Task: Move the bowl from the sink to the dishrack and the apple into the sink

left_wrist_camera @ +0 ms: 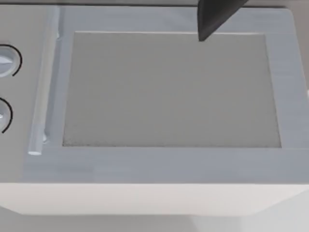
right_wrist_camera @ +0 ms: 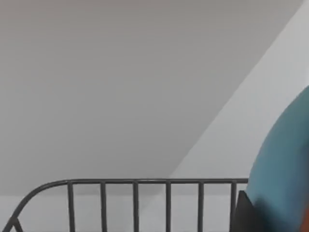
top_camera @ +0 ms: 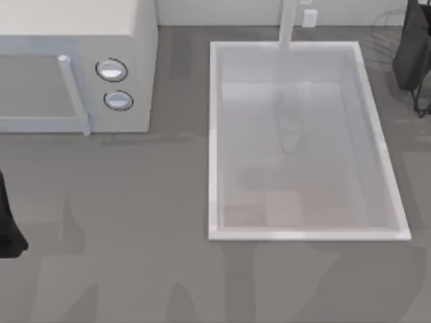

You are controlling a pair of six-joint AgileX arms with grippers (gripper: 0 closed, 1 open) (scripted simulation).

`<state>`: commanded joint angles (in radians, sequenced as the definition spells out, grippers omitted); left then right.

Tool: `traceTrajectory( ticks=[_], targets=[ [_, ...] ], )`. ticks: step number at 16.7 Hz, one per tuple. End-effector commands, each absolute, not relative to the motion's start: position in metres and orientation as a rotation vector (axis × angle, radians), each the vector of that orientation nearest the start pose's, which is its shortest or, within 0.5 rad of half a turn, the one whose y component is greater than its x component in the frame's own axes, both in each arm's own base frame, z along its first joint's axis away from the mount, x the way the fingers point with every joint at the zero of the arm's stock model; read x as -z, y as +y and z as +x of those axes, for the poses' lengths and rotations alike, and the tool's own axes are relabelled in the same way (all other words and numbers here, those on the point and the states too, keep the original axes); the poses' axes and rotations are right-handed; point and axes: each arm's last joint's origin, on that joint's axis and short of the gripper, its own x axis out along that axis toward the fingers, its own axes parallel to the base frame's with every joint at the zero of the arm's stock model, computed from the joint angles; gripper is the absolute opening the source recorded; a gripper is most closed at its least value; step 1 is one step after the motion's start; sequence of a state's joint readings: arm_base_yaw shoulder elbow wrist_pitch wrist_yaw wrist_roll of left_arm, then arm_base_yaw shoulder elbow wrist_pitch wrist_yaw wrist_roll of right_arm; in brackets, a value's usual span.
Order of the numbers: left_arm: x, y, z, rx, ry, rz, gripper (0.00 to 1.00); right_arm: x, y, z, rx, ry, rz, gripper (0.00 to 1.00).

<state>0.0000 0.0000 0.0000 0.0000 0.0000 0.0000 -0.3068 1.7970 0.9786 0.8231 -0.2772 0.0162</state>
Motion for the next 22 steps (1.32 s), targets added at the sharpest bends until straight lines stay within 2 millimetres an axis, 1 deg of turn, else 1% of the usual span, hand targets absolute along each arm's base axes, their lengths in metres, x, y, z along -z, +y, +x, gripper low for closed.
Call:
traceTrajectory(
  ticks=[9,10,19,22],
  targets=[
    [-0.160,-0.001,0.106,0.000,0.000,0.000,1.00,-0.219,-0.108,0.379,0.010,0.000,0.000,0.98],
    [-0.160,-0.001,0.106,0.000,0.000,0.000,1.00,-0.219,-0.108,0.379,0.010,0.000,0.000,1.00],
    [-0.160,-0.001,0.106,0.000,0.000,0.000,1.00,-0.219,-0.108,0.378,0.012,0.000,0.000,1.00],
    [-0.160,-0.001,0.106,0.000,0.000,0.000,1.00,-0.229,-0.101,0.368,0.010,-0.003,0.002,1.00]
  ],
)
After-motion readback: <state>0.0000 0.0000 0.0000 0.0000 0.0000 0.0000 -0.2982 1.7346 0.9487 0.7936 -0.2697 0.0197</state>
